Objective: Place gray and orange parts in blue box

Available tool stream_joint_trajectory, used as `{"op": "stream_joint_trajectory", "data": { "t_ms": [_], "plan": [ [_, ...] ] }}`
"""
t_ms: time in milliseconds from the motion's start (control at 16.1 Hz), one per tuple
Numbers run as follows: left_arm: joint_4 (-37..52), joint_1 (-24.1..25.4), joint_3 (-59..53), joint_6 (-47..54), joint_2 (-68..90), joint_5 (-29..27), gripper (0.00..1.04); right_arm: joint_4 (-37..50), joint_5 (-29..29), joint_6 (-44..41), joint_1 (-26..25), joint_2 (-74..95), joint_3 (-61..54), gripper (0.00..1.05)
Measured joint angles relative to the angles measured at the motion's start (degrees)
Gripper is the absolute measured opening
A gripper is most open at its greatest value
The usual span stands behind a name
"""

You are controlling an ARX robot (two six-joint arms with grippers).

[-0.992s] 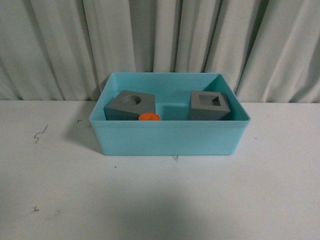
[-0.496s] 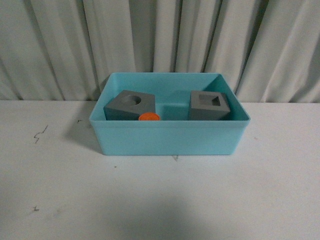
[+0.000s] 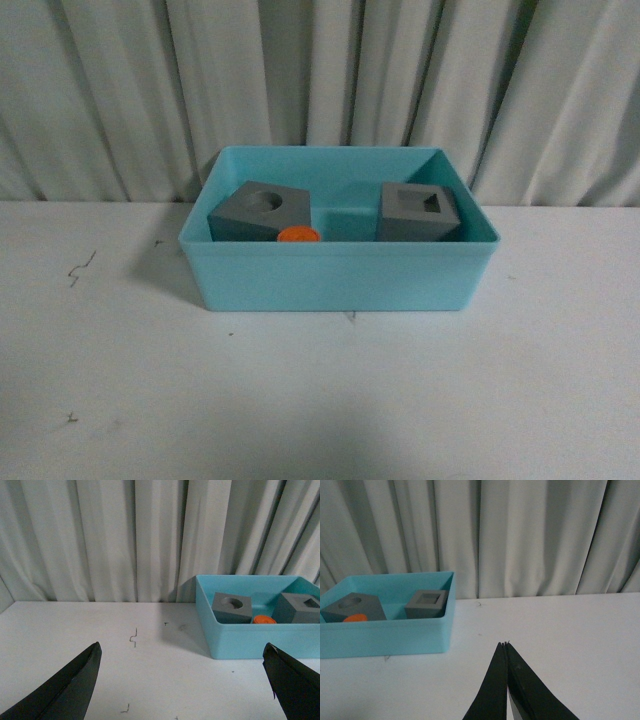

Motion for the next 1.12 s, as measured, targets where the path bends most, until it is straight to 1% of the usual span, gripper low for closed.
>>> {"op": "stream_joint_trajectory", "data": {
  "t_ms": [186,248,310,434,496,558,682,806,868,1116],
  "plan": [
    [-0.04,0.00,0.00,0.00,0.00,0.00,0.98,0.57,0.02,0.02,0.00,0.00,0.00,0.02],
    [-0.02,0.00,0.00,0.00,0.00,0.02,0.98,0.55,0.00,0.00,0.00,0.00,0.00,0.06],
    [-0.04,0.00,0.00,0.00,0.00,0.00,0.98,0.55,0.02,0.00,0.00,0.00,0.00,0.19],
    [-0.04,0.00,0.00,0.00,0.00,0.00,0.98,0.55,0.00,0.00,0.00,0.00,0.00,0.37],
    [-0.04,0.00,0.00,0.00,0.00,0.00,0.98,0.55,0.02,0.00,0.00,0.00,0.00,0.50],
    [-0.04,0.00,0.00,0.00,0.00,0.00,0.98,0.55,0.02,0.00,0.00,0.00,0.00,0.59],
    [-0.04,0.00,0.00,0.00,0.00,0.00,0.98,0.55,0.00,0.00,0.00,0.00,0.00,0.83],
    [-0.04,0.00,0.00,0.00,0.00,0.00,0.98,0.55,0.02,0.02,0.00,0.00,0.00,1.00],
    [-0.04,0.00,0.00,0.00,0.00,0.00,0.98,0.55,0.02,0.02,0.00,0.00,0.00,0.97],
    [-0.04,0.00,0.00,0.00,0.00,0.00,0.98,0.55,0.00,0.02,0.00,0.00,0.00,0.98]
  ]
}}
